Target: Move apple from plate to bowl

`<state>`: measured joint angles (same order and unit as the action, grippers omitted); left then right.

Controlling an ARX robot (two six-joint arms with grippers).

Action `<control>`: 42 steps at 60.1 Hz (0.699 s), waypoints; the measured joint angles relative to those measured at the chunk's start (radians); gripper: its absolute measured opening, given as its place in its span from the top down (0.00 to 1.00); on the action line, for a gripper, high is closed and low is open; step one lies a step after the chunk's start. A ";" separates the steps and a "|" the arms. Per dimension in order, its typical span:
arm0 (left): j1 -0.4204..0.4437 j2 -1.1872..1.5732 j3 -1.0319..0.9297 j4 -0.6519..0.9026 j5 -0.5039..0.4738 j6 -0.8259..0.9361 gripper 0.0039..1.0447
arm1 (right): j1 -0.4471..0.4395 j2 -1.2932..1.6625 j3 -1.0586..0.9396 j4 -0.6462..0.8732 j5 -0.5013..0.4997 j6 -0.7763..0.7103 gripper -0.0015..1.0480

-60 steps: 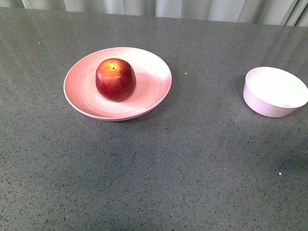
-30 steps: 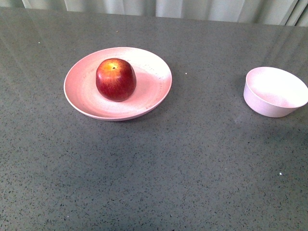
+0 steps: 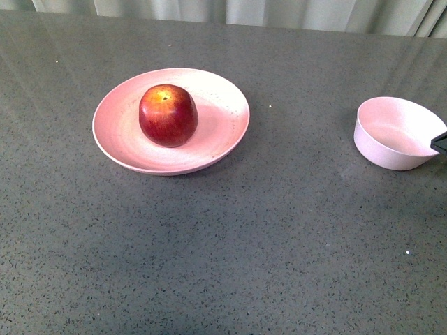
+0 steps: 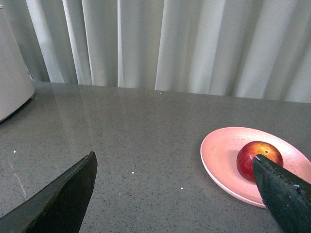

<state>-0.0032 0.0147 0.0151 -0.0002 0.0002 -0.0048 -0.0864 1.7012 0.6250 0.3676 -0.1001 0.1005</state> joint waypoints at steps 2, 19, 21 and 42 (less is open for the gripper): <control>0.000 0.000 0.000 0.000 0.000 0.000 0.08 | 0.000 0.020 0.019 0.001 0.005 0.015 0.09; 0.000 0.000 0.000 0.000 0.000 0.000 0.08 | 0.004 0.148 0.141 -0.024 0.056 0.073 0.15; 0.000 0.000 0.000 0.000 0.000 0.000 0.08 | 0.010 0.160 0.151 -0.031 0.063 0.073 0.22; 0.000 0.000 0.000 0.000 0.000 0.000 0.08 | 0.043 0.195 0.194 -0.103 0.085 0.095 0.79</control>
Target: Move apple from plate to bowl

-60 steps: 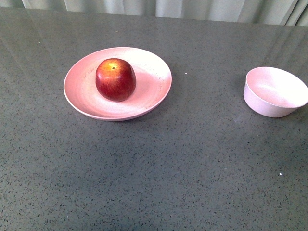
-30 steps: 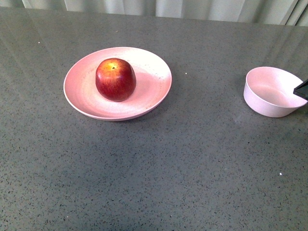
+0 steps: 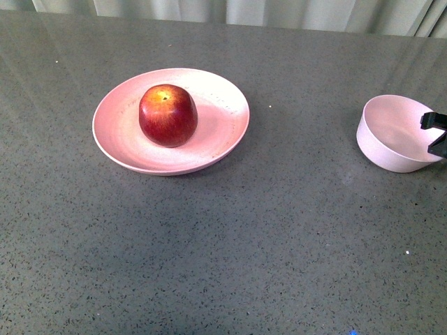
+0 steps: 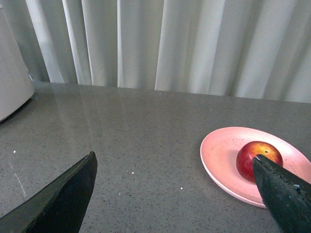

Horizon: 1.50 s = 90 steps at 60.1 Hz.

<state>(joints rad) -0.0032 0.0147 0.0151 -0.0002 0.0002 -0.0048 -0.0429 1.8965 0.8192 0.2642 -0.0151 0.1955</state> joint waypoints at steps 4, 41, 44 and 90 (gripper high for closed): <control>0.000 0.000 0.000 0.000 0.000 0.000 0.08 | 0.006 -0.001 0.000 -0.005 0.000 0.000 0.87; 0.000 0.000 0.000 0.000 0.000 0.000 0.08 | 0.242 -0.008 0.058 -0.057 0.007 0.143 0.98; 0.000 0.000 0.000 0.000 0.000 0.000 0.08 | 0.245 0.011 0.066 -0.060 0.011 0.156 0.98; 0.000 0.000 0.000 0.000 0.000 0.000 0.08 | 0.146 -0.247 -0.028 0.052 -0.079 0.092 0.10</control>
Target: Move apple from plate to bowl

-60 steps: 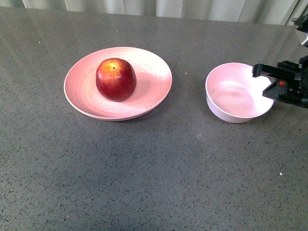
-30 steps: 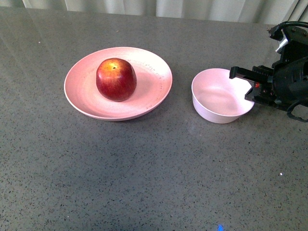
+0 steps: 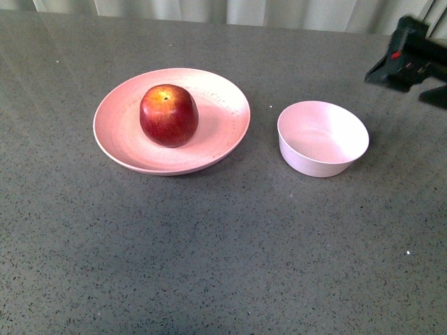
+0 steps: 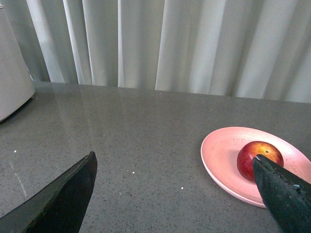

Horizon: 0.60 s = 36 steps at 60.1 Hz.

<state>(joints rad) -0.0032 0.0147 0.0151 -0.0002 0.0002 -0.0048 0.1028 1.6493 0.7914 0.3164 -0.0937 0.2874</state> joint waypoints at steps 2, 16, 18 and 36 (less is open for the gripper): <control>0.000 0.000 0.000 0.000 0.000 0.000 0.08 | -0.011 -0.025 -0.042 0.113 0.048 -0.045 0.13; 0.000 0.000 0.000 0.000 0.000 0.000 0.08 | -0.051 -0.217 -0.397 0.724 0.142 -0.259 0.58; 0.000 0.000 0.000 0.000 0.000 0.000 0.08 | -0.064 -0.237 -0.420 0.724 0.120 -0.261 0.63; 0.000 0.000 0.000 0.000 0.000 0.000 0.08 | -0.102 -0.460 -0.660 0.734 0.093 -0.282 0.98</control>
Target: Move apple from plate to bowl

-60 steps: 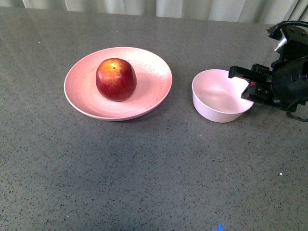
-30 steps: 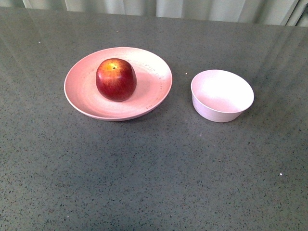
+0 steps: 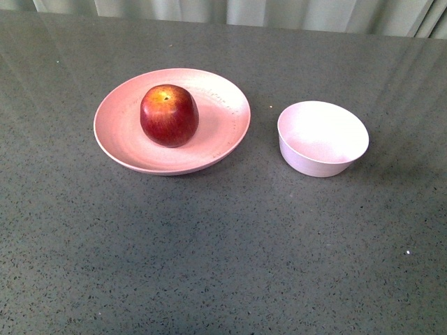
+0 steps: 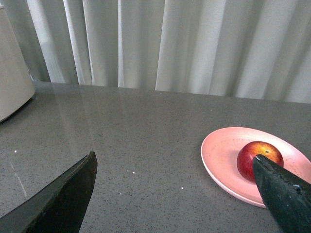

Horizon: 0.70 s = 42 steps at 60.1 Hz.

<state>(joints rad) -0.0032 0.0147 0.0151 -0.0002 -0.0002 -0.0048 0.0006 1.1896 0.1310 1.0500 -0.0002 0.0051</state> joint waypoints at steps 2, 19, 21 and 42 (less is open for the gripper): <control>0.000 0.000 0.000 0.000 0.000 0.000 0.08 | 0.000 -0.017 -0.014 -0.011 0.000 0.000 0.98; 0.000 0.000 0.000 0.000 0.000 0.000 0.08 | 0.000 -0.226 -0.079 -0.154 0.000 0.000 0.98; 0.000 0.000 0.000 0.000 0.000 0.000 0.08 | 0.000 -0.249 -0.085 -0.174 0.000 0.000 0.98; 0.000 0.000 0.000 0.000 0.000 0.000 0.08 | 0.000 -0.531 -0.107 -0.410 0.000 0.000 0.98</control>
<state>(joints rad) -0.0032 0.0147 0.0151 -0.0002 0.0002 -0.0048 0.0006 0.6590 0.0238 0.6395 -0.0002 0.0051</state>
